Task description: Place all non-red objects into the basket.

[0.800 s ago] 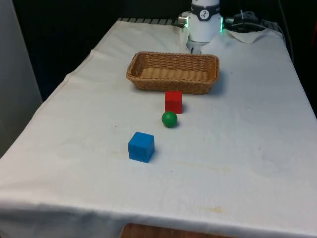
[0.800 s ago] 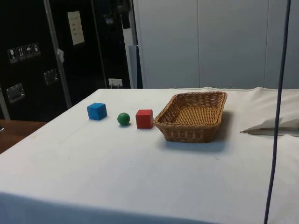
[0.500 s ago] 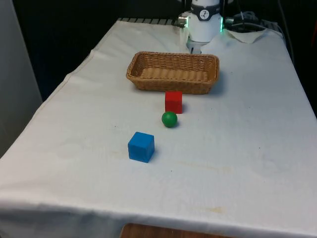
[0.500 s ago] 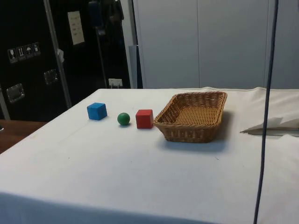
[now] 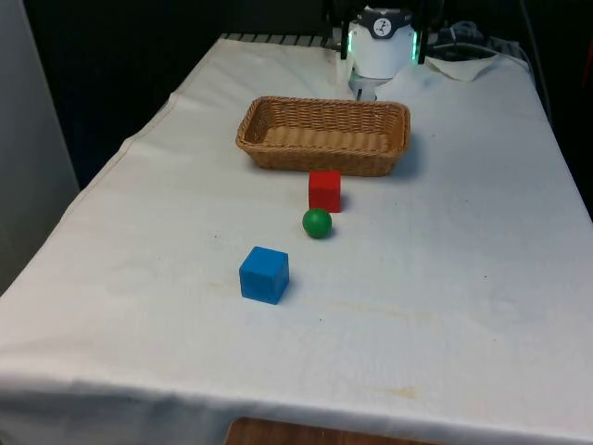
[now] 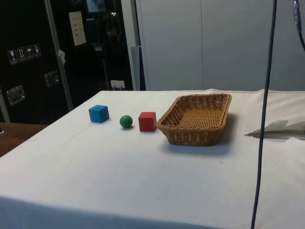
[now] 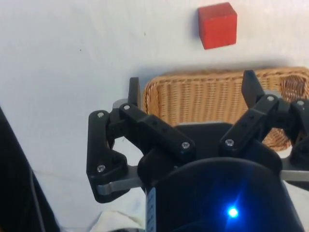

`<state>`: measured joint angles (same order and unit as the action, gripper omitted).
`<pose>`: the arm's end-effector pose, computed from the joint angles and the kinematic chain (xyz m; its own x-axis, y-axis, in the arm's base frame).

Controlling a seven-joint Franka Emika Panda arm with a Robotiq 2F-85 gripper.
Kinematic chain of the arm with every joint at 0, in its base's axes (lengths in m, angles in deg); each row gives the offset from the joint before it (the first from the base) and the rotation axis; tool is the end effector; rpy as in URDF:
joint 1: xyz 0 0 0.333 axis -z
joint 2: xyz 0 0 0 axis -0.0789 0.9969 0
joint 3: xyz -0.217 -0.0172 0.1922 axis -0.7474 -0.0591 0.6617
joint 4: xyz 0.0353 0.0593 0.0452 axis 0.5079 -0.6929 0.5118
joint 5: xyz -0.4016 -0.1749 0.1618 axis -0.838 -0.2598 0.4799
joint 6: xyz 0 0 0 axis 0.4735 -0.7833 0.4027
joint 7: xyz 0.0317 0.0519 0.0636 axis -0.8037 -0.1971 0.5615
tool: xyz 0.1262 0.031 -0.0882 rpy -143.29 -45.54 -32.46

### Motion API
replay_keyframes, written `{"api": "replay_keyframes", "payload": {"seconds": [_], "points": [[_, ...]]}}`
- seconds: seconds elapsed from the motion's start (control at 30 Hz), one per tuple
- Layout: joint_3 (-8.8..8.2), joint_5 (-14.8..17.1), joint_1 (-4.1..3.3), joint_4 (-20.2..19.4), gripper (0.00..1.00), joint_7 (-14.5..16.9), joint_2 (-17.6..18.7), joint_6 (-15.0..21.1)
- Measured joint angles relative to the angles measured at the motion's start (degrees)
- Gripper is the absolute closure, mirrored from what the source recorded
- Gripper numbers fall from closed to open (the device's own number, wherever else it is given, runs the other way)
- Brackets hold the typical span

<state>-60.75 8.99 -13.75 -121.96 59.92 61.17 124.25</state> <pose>0.6760 0.0106 0.3040 0.9998 0.0194 0.0080 0.0189 -0.9982 0.0567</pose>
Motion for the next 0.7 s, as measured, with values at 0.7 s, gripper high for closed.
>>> {"api": "replay_keyframes", "payload": {"seconds": [0.7], "points": [[-0.46,0.8,0.29,-4.8,0.00,1.6,5.2,12.7]]}}
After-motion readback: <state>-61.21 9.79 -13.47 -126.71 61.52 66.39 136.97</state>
